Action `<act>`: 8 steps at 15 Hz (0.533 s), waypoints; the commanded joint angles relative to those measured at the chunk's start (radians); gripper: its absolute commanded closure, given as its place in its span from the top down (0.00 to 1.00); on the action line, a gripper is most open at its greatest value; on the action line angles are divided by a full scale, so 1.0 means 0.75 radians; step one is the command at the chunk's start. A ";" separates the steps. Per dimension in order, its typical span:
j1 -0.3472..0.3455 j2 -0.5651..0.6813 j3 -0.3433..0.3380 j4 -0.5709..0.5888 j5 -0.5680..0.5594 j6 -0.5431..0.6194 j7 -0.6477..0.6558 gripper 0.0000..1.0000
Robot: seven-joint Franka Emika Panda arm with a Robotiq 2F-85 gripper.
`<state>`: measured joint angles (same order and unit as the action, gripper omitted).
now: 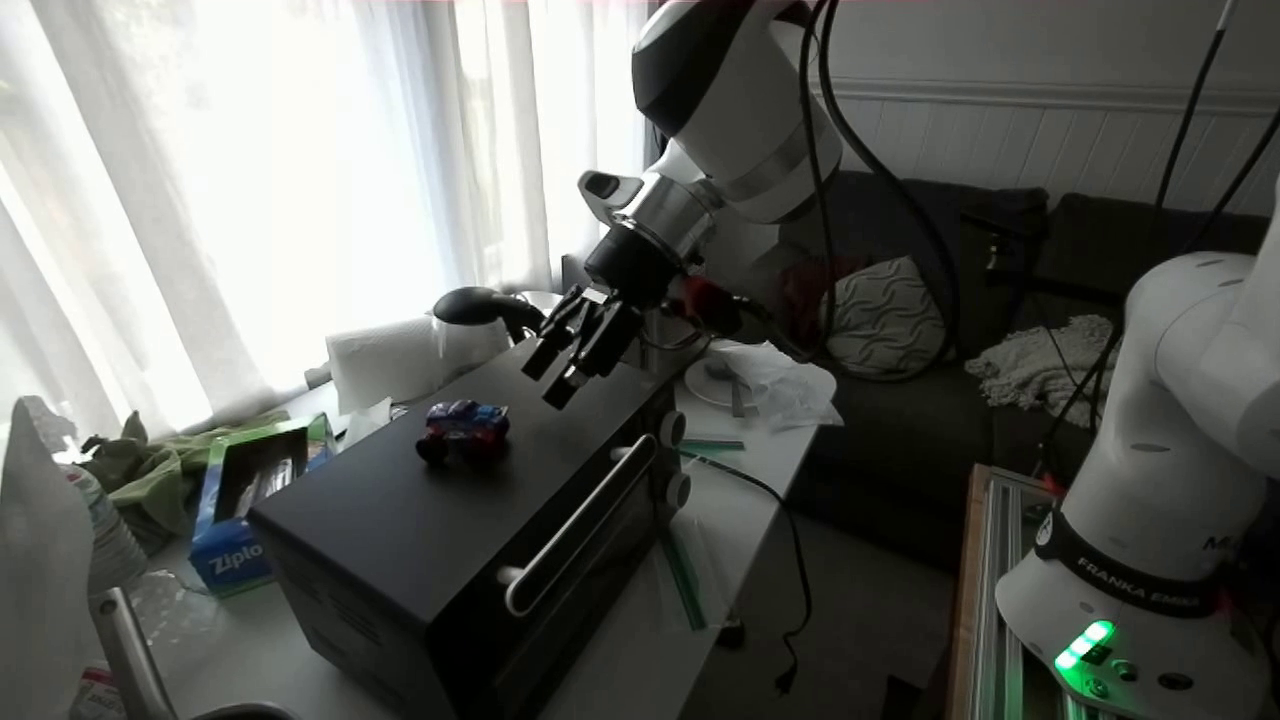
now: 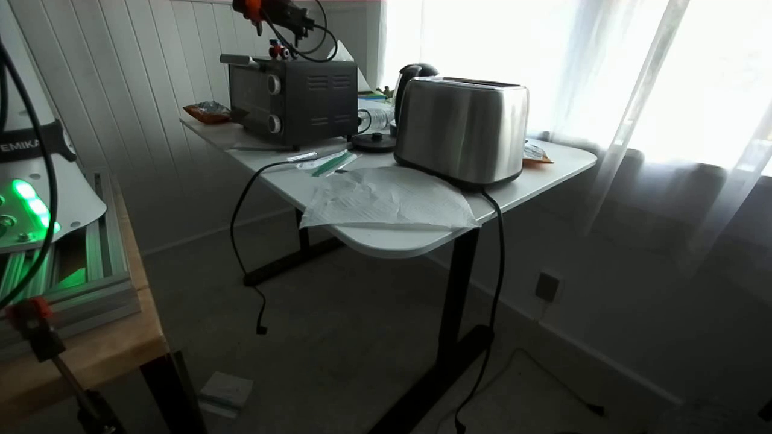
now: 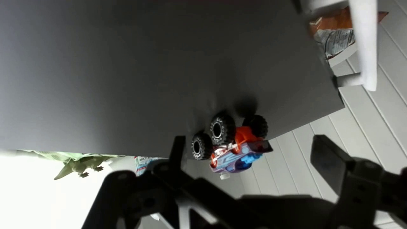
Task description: Lift the toy car, put it on top of the oven and turn it upside down
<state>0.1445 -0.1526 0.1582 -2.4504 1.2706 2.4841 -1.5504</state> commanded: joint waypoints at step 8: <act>0.102 -0.080 0.086 -0.050 0.144 0.068 0.108 1.00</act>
<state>0.2033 -0.1996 0.2076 -2.4853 1.3355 2.5089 -1.4852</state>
